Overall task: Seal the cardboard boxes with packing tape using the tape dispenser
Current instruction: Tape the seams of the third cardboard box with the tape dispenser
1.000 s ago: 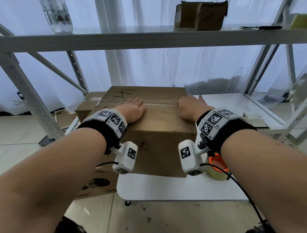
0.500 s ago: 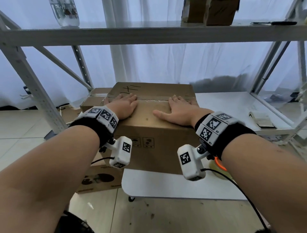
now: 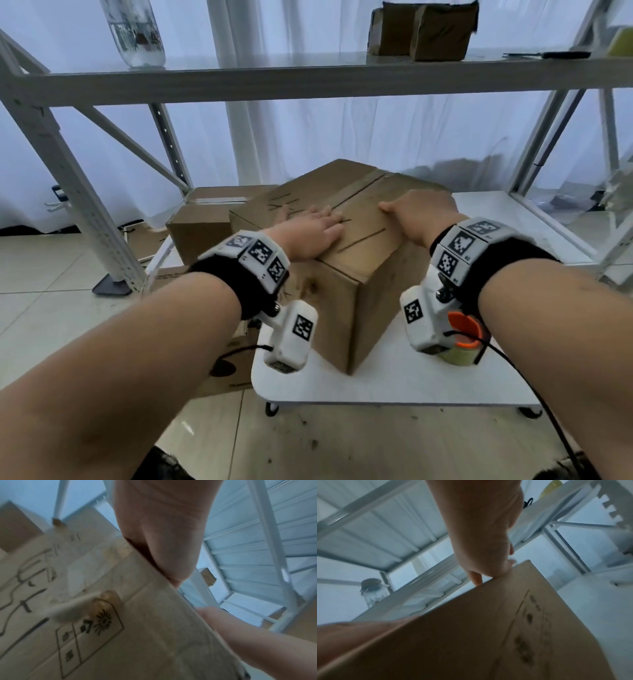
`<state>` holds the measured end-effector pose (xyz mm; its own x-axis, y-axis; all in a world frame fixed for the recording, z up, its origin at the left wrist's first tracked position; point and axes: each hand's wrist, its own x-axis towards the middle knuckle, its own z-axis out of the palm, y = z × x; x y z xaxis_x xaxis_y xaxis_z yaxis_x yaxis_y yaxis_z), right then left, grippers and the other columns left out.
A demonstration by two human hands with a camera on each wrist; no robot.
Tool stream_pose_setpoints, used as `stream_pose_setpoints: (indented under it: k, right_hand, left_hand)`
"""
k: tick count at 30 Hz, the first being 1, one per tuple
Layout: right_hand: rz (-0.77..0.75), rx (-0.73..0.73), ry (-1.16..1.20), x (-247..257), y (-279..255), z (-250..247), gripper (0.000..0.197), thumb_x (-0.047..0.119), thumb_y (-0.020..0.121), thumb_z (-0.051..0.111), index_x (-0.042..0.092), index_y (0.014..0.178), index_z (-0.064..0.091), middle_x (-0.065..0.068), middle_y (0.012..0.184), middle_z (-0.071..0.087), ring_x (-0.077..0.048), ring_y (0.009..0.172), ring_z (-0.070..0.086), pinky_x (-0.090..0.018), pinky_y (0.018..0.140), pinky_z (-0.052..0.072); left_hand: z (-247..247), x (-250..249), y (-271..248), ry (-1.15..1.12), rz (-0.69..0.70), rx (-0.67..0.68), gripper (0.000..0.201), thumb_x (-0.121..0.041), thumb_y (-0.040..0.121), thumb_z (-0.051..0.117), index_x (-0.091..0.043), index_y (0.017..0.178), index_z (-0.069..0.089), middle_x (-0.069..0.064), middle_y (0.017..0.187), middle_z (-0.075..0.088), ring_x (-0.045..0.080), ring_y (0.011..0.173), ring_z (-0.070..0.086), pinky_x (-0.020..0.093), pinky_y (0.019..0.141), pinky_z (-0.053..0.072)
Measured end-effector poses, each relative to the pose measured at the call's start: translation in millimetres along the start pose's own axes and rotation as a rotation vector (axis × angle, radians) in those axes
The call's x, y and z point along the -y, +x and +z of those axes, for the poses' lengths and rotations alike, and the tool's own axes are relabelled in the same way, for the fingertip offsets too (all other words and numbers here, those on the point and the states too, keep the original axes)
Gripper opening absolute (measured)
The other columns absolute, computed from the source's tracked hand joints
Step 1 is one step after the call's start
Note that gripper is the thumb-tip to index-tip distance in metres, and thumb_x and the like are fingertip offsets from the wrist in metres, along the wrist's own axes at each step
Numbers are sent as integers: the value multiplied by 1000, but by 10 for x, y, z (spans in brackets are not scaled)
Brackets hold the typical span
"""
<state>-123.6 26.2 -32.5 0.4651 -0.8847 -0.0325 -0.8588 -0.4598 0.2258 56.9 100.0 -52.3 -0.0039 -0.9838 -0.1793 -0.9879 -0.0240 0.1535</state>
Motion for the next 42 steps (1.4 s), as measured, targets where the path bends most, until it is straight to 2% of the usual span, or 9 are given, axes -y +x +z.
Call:
stream_pose_setpoints:
  k: [3,5,8,11,14,17,20,28,42]
  right_hand:
    - [-7,-39,298,83,-25,28,39,18,98,37,21,132,58,-4,140,51,-26,129,45,-34,108,34]
    - [-52,9,369,228,-56,27,44,38,95,42,15,129,58,-9,138,53,-28,126,46,-35,105,36]
    - [10,173,329,395,-137,72,108,87,69,38,11,146,32,-17,152,28,-34,140,26,-58,111,21]
    - [-3,243,275,406,-219,88,134,98,54,33,12,153,5,-15,159,4,-33,146,3,-64,111,8]
    - [-46,244,299,404,-167,31,130,95,56,41,9,151,17,-17,157,17,-33,143,18,-55,113,21]
    - [-191,93,278,517,-143,-1,77,78,69,49,19,118,56,-4,119,59,-23,108,54,-38,86,44]
    - [-318,-56,262,615,-177,-11,45,58,80,52,22,105,62,3,100,61,-20,95,56,-32,71,41]
    - [-359,-151,173,409,-239,-36,30,41,89,50,29,112,64,5,94,56,-19,95,54,-31,68,35]
    - [-158,-294,368,-237,-294,424,42,19,92,46,25,131,57,3,135,57,-22,120,52,-41,94,46]
  left_hand:
    - [33,-167,60,4,83,-19,51,-42,103,18,-27,152,15,-3,160,9,15,147,6,41,119,1]
    - [-31,-133,110,-12,83,-51,49,-37,104,22,-24,151,19,2,158,20,19,145,17,33,117,12]
    - [-87,0,155,35,53,-58,50,-39,103,21,-25,152,17,3,157,23,22,144,18,33,115,15]
    - [-4,75,151,20,83,-39,51,-39,104,16,-23,152,12,-3,160,8,15,147,6,33,119,3]
    - [44,128,78,-28,129,-76,49,-35,105,17,-21,151,17,-5,159,12,10,146,7,26,115,3]
    - [64,229,-17,-52,148,-117,47,-33,105,20,-21,150,24,-7,157,19,8,145,12,22,114,7]
    - [117,309,-60,-60,160,-155,47,-32,105,22,-19,149,28,-4,156,24,8,144,16,21,115,8]
    - [178,221,-163,18,183,-236,49,-36,104,25,-19,149,27,-2,156,24,10,144,18,23,114,11]
    - [510,-412,166,104,283,-663,39,-27,103,35,-24,142,42,-2,146,43,14,135,39,28,112,25]
